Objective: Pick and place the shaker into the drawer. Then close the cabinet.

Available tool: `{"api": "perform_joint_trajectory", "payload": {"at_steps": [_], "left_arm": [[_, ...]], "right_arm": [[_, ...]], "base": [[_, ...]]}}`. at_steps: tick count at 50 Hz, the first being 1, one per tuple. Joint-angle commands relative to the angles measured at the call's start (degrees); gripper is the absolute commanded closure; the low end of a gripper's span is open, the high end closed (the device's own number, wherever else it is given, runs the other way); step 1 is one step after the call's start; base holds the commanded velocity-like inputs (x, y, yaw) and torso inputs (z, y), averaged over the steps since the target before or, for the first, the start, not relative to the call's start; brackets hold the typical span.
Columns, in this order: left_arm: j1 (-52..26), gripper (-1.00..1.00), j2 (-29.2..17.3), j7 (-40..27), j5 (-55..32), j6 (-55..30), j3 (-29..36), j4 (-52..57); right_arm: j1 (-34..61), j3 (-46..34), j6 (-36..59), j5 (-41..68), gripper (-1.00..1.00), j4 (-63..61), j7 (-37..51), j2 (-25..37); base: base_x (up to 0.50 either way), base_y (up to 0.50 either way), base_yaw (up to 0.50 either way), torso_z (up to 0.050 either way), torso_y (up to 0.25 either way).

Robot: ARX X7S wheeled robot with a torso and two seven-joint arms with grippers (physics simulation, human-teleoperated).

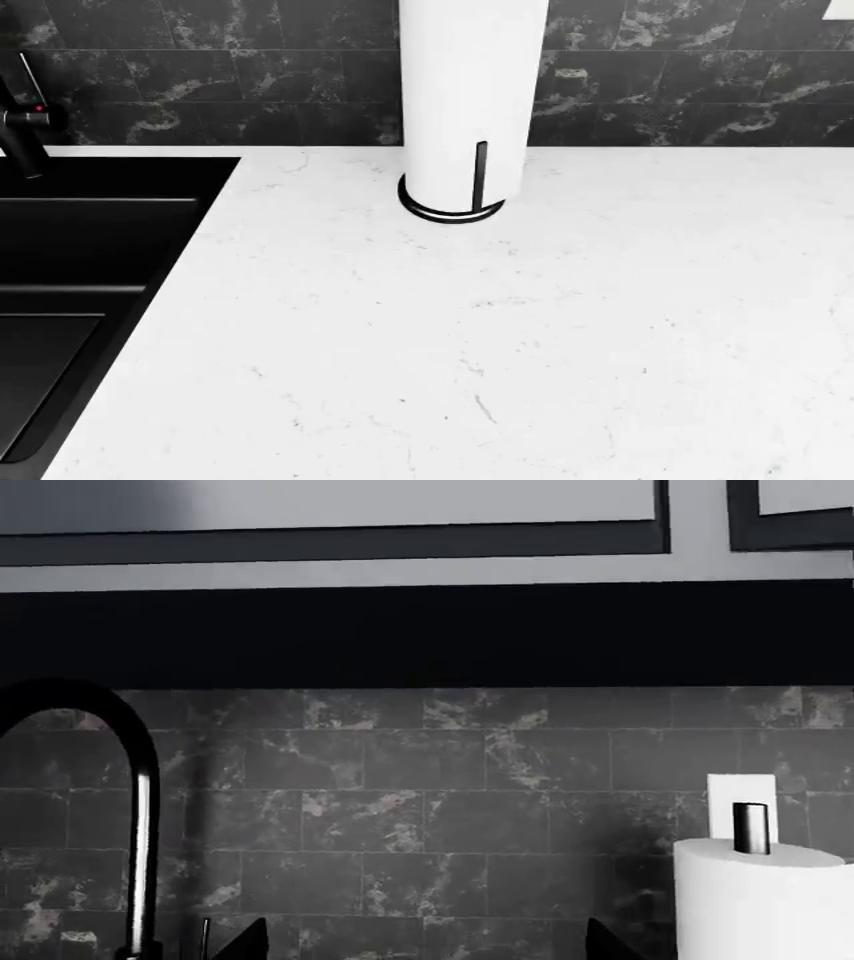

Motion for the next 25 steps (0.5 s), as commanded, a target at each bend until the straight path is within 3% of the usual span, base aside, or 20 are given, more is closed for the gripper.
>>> {"api": "perform_joint_trajectory", "payload": {"at_steps": [1,4,10,15,25], "left_arm": [[-15.6,-1.00,-2.9,-5.0,5.7,-0.1,23.9,-2.1],[-23.2,-1.00,-1.3,-6.9,7.7,-4.3,31.1,-3.1],[-31.6,-1.00,-2.7,-12.3,6.2,-11.6,36.1,-3.6],[-37.3,-1.00,-0.4,-13.7,6.0,-16.1,40.2,-4.2],[-34.5,-1.00,-3.6,-14.4,1.9,-13.7,36.2,-2.4]], "right_arm": [[-11.8,1.2,-9.2,-11.0,-1.00,39.6,3.3,-0.1],[-11.8,1.2,-9.2,-11.0,-1.00,39.6,3.3,-0.1],[-11.8,1.2,-9.2,-11.0,-1.00,39.6,3.3,-0.1],[-11.8,1.2,-9.2,-11.0,-1.00,39.6,3.3,-0.1],[-11.8,1.2,-9.2,-11.0,-1.00,39.6,3.3,-0.1]], "base": [[0.00,0.00,0.00,0.000,0.000],[0.00,0.00,0.00,0.000,0.000],[0.01,0.00,0.00,0.000,0.000],[0.00,0.00,0.00,0.000,0.000],[0.00,0.00,0.00,0.000,0.000]]}}
